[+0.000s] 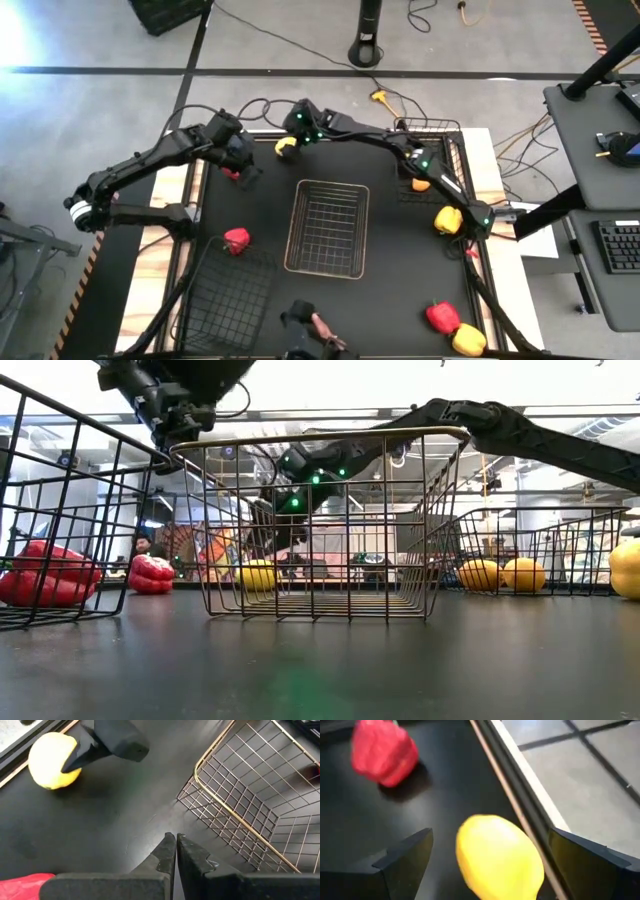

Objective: Sort produce into baskets
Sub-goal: Put the lemon into the top black wire basket

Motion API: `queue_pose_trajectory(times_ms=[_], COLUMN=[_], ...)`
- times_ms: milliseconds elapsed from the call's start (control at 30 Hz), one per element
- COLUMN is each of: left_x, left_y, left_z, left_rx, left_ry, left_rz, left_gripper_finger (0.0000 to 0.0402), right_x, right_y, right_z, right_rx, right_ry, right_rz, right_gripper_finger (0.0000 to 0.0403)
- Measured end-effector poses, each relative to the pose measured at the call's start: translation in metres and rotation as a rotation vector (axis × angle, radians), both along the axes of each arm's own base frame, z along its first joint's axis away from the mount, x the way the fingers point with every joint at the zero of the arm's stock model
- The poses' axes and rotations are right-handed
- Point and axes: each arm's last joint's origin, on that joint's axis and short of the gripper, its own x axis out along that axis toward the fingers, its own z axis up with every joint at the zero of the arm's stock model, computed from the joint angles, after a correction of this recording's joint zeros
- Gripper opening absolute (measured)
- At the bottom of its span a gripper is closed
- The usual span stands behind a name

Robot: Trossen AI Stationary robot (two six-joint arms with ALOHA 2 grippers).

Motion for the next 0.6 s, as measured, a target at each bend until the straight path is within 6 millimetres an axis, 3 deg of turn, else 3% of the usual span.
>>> queue_pose_trajectory(times_ms=[200,600], left_x=[-0.001,-0.002], left_y=[0.000,-0.001], left_z=[-0.001,-0.002], left_rx=[-0.005,-0.011], left_ry=[0.007,0.028], left_rz=[-0.001,0.004], left_gripper_finger=[0.0000,0.0000], right_x=[-0.003,-0.007], right_y=[-0.006,-0.001], right_z=[-0.020,-0.029], right_rx=[0.041,0.036], right_ry=[0.020,0.087], right_rz=[0.129,0.247], right_gripper_finger=[0.0386,0.0386])
